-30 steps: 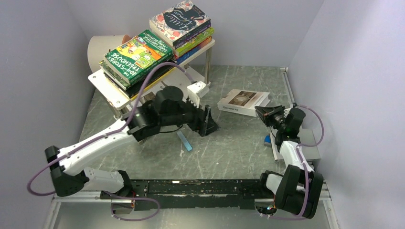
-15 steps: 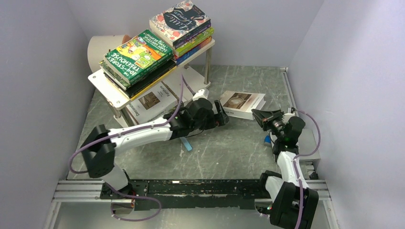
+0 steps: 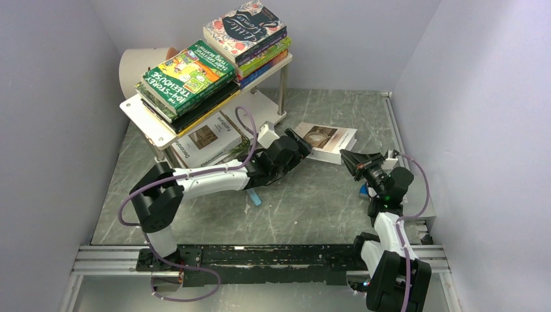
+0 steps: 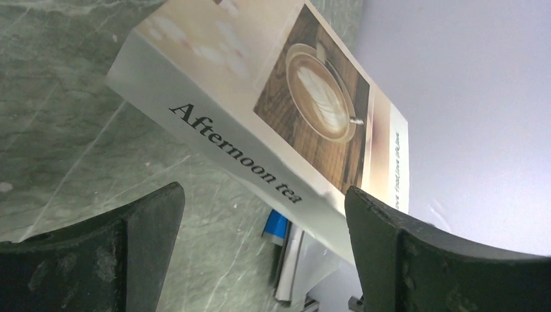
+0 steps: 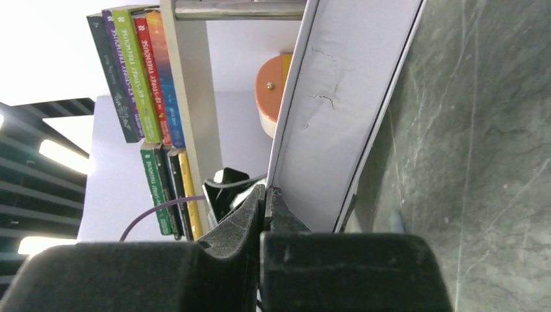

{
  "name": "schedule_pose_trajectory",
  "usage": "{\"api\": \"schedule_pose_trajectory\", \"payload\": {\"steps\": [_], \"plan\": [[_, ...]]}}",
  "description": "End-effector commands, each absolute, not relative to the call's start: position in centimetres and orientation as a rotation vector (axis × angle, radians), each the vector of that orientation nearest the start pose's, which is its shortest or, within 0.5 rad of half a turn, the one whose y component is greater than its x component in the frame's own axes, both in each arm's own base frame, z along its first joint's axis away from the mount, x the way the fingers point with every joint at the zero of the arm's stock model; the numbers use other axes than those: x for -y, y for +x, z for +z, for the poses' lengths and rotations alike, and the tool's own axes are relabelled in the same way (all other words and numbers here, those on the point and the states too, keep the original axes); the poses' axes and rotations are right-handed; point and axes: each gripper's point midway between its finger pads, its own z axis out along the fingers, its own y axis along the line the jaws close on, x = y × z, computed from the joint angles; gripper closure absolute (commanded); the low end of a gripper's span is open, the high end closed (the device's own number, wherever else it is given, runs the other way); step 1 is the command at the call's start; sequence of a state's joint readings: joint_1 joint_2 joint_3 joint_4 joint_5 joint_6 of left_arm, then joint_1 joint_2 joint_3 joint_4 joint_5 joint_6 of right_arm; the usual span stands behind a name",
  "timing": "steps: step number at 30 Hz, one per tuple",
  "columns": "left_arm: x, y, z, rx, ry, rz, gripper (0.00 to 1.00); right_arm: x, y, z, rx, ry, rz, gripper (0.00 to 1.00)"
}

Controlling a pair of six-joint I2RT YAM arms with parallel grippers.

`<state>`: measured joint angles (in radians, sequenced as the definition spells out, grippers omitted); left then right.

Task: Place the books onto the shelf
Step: Pick up the book from the center of the board.

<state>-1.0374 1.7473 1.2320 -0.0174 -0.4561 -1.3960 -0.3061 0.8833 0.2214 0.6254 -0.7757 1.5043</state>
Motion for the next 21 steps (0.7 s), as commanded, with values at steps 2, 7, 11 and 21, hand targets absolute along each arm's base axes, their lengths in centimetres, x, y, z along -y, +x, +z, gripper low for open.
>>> {"api": "schedule_pose_trajectory", "payload": {"steps": [2,7,11,21], "plan": [[43.3,31.8,17.9,-2.009,-0.874,-1.063,0.03,-7.8,27.6,22.4,-1.517,0.875,1.607,1.0],[44.0,32.1,17.0,-2.018,-0.98,-1.1,0.03,-8.3,27.2,22.7,-1.501,0.885,1.662,1.0],[45.3,33.1,17.6,-1.972,-1.017,-1.145,0.05,-8.8,26.7,22.9,-1.51,0.881,1.702,1.0],[44.8,34.2,19.3,-1.813,-1.119,-1.138,0.46,-9.7,26.3,20.8,-1.581,0.92,1.718,1.0]]}}
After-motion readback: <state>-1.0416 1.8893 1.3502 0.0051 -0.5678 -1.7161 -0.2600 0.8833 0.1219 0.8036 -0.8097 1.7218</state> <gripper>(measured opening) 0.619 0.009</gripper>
